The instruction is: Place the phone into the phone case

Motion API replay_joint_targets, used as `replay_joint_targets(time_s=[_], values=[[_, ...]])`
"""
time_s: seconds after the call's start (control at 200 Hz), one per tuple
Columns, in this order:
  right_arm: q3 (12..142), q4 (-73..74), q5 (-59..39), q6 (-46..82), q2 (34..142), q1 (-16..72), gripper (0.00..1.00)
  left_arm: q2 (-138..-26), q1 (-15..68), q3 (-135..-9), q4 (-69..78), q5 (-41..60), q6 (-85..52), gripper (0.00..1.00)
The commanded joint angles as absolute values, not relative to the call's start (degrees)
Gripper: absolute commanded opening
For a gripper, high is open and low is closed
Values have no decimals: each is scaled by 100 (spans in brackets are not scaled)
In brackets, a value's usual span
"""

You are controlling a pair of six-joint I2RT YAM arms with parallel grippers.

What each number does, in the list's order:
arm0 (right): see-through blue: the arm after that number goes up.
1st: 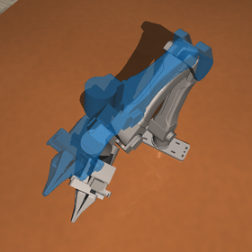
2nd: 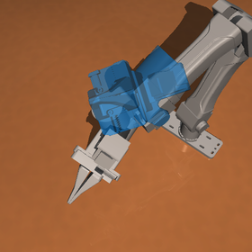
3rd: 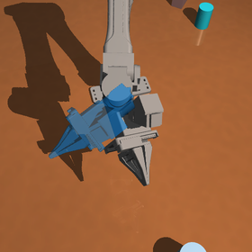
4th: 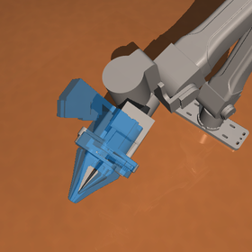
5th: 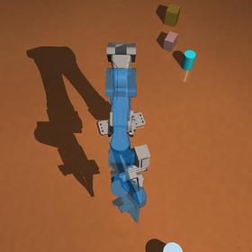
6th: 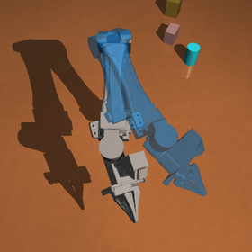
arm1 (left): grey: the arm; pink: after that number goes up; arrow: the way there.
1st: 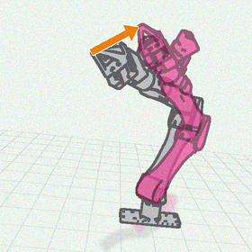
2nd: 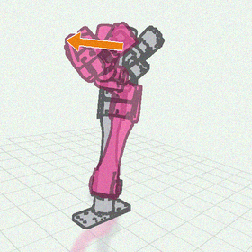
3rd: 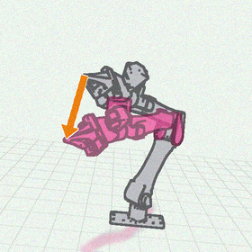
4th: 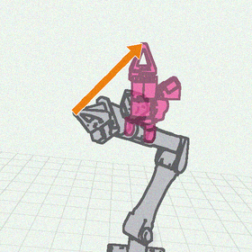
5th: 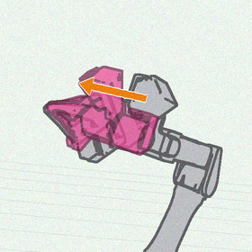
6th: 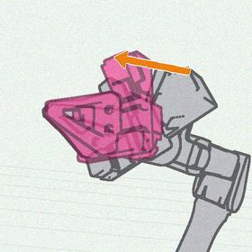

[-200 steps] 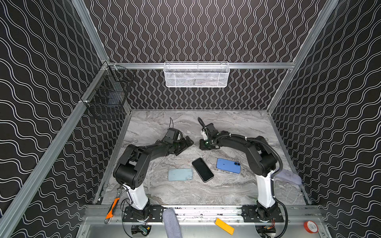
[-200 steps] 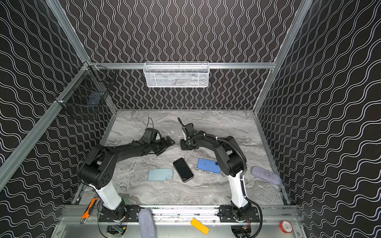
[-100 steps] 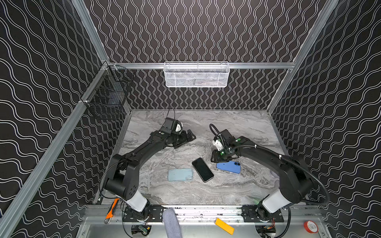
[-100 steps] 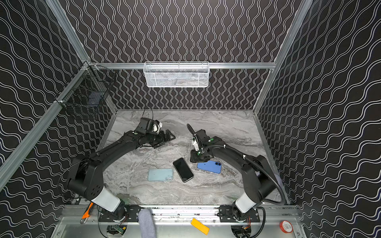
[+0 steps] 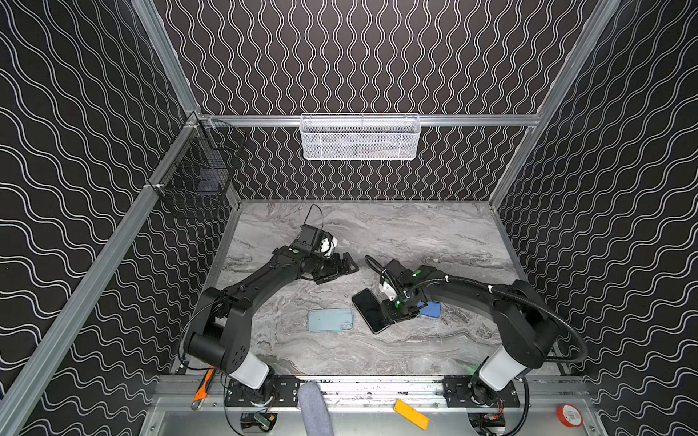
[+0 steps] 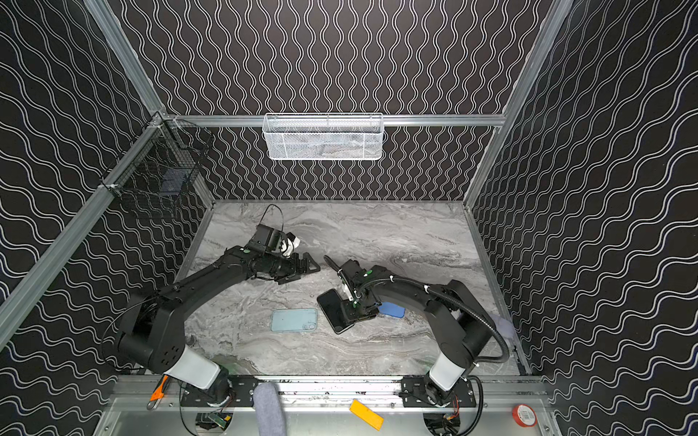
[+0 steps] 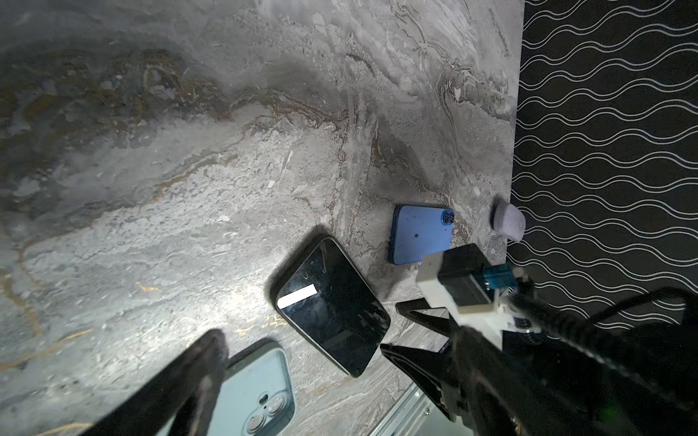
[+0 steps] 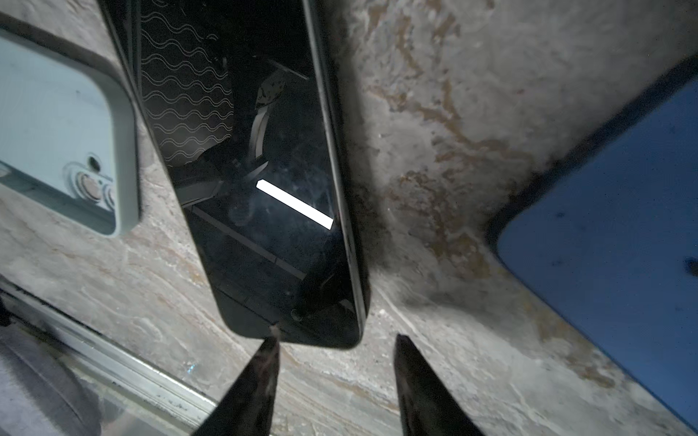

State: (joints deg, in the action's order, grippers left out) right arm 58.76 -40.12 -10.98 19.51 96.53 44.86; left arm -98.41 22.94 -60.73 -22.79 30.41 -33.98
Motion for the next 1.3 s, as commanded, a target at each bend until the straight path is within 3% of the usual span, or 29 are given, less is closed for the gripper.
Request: replay_joint_targets(time_s=[0.0, 0.716, 1.296], values=[[5924, -3972, -856, 2037, 9788, 4552, 51, -9827, 2285, -6107, -2123, 2964, -3239, 98], [5785, -4055, -273, 2168, 10294, 4683, 45, -9540, 2263, -6083, -2107, 2692, -3313, 99], [6021, -4426, 197, 2331, 11067, 4921, 41, -8386, 1874, -5777, -2318, 2179, -3665, 98]])
